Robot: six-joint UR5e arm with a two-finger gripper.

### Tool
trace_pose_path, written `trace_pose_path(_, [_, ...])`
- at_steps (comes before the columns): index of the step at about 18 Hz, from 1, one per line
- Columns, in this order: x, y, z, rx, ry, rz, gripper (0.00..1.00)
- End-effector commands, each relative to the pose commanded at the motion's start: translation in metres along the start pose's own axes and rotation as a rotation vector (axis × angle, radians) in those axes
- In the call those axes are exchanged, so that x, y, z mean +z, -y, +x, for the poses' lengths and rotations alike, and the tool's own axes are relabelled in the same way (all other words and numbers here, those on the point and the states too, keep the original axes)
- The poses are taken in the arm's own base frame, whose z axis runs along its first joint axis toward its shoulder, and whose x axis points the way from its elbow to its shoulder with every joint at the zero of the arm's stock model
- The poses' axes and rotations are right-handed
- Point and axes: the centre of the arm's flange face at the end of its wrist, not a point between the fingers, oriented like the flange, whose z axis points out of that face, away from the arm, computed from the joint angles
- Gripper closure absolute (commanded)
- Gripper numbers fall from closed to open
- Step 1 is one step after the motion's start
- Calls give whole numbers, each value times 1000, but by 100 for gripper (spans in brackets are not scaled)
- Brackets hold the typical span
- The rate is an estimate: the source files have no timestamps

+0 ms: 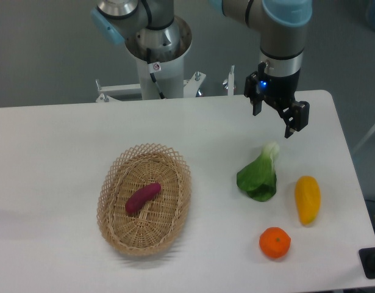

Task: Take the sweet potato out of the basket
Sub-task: 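Move the open gripper over the wicker basket toward the purple sweet potato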

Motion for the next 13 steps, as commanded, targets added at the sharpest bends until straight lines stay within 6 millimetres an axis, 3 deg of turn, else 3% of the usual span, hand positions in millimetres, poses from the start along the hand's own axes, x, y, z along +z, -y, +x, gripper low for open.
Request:
trace_pose_path(2, [0,1,1,3,1,-1,0])
trace_pose_path(6, [-22,12,8,22,30,4,0])
trace_pose_path(10, [-10,29,30,-59,-1,45,0])
trace_pose_path(13, [-2,56,40,-162,-25,69,0])
